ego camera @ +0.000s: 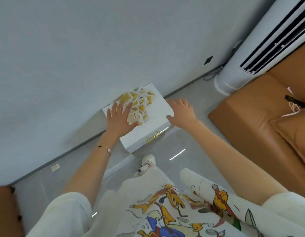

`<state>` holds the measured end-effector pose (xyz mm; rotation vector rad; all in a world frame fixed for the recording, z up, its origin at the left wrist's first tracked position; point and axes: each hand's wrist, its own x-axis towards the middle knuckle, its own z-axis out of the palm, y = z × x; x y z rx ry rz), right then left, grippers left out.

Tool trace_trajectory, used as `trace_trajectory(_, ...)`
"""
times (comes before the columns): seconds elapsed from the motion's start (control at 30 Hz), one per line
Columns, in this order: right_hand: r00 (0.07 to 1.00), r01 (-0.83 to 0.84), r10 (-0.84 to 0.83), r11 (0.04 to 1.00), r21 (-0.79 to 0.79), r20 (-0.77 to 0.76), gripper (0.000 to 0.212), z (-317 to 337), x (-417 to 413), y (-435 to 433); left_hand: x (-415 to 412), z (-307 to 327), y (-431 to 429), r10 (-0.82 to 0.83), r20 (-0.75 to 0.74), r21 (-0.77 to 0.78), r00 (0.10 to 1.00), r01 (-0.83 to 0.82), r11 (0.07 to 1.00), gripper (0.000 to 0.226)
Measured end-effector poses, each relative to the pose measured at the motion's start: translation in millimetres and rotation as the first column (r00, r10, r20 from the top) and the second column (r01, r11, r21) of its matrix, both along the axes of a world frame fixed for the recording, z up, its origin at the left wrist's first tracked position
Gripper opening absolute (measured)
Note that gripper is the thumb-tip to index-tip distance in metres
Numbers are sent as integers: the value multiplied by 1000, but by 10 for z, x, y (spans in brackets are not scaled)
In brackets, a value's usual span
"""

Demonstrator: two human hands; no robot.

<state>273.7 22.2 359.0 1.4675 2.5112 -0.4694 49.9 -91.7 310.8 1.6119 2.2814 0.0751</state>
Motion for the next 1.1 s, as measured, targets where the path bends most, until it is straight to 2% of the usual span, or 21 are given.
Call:
trace_trajectory(0.1, 999, -41, 42, 999, 28, -22, 67, -71, -243, 394, -310, -112, 207, 64, -15, 6, 998, -64, 998, 83)
trace_trajectory(0.2, 996, -80, 80, 997, 15, -38, 68, -163, -430, 730, -557, -194, 385, 57, -76, -75, 995, -63, 995, 82)
trace_trajectory(0.3, 993, -94, 93, 996, -10, -74, 67, -343, -595, 1075, -717, -320, 536, 113, -51, -108, 992, -118, 987, 83)
trace_trajectory(0.43, 991, -120, 115, 990, -76, -70, 67, -832, -772, 1476, -816, -755, 667, 154, -68, -211, 986, -165, 963, 81)
trace_trajectory(0.53, 982, -186, 190, 974, -130, 14, 68, -1395, -896, 1761, -854, -1260, 758, 246, -34, -314, 969, -244, 917, 80)
trace_trajectory(0.63, 963, -241, 257, 957, -161, 84, 70, -2141, -1033, 2027, -869, -2000, 870, 410, 26, -310, 912, -382, 870, 80)
trace_trajectory(0.73, 976, -190, 208, 955, -229, 59, 70, -2931, -1209, 2295, -874, -2783, 959, 549, 68, -329, 833, -501, 801, 77)
trace_trajectory(0.83, 985, -155, 125, 944, -293, -120, 75, -3634, -1391, 2576, -951, -3459, 980, 585, 54, -306, 809, -544, 781, 76)
trace_trajectory(0.9, 967, -147, 70, 939, -312, -243, 82, -3921, -1466, 2728, -1011, -3687, 1004, 604, 73, -244, 793, -574, 782, 75)
trace_trajectory(1.0, 961, -111, 28, 949, -294, -276, 97, -4255, -1547, 2911, -1107, -3903, 1102, 718, 157, -118, 678, -709, 695, 70)
trace_trajectory(1.1, 951, -114, 29, 959, -260, -308, 91, -4349, -1577, 2953, -1246, -3971, 1200, 824, 230, -18, 518, -844, 536, 65)
